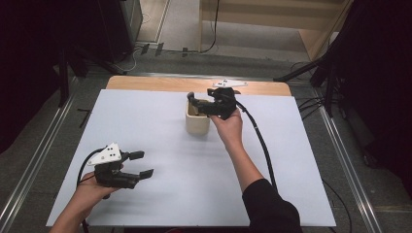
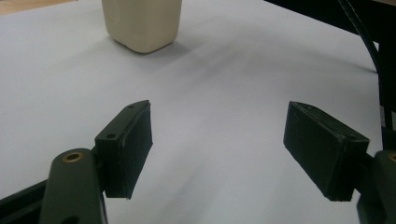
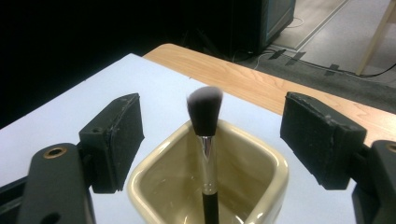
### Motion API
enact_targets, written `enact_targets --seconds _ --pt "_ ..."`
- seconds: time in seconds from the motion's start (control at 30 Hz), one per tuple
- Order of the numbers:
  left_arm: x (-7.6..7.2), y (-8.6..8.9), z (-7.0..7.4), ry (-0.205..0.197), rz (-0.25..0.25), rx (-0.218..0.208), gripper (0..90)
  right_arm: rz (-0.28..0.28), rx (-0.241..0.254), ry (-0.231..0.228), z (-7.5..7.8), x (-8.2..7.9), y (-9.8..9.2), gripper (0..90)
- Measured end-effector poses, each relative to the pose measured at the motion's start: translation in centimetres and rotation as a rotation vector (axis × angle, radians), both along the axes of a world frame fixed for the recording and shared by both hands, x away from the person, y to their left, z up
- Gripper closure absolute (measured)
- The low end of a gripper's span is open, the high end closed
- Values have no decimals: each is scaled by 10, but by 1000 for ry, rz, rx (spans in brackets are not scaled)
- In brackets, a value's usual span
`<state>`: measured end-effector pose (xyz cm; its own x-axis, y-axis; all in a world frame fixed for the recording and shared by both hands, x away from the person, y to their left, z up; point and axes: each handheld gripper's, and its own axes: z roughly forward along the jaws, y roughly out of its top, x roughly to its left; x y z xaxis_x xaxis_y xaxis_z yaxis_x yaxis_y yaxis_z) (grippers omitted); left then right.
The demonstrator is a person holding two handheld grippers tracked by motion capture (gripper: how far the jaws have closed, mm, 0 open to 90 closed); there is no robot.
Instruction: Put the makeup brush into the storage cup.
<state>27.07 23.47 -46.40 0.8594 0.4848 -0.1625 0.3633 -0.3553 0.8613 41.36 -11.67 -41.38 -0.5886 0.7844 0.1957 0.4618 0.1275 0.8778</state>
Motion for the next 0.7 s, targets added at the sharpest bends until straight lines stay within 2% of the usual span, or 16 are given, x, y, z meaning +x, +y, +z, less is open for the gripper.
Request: enact_targets --seconds 0.4,0.53,0.63,0.7 --pt "1 0 0 0 0 3 245 60 -15 53 7 -10 -2 223" --pt "1 0 0 2 -1 3 245 78 -12 53 11 -14 -4 217" --pt "1 0 0 2 1 2 245 88 16 43 12 -18 -6 200" --pt "2 0 -1 1 0 6 245 77 1 30 13 -21 -8 192"
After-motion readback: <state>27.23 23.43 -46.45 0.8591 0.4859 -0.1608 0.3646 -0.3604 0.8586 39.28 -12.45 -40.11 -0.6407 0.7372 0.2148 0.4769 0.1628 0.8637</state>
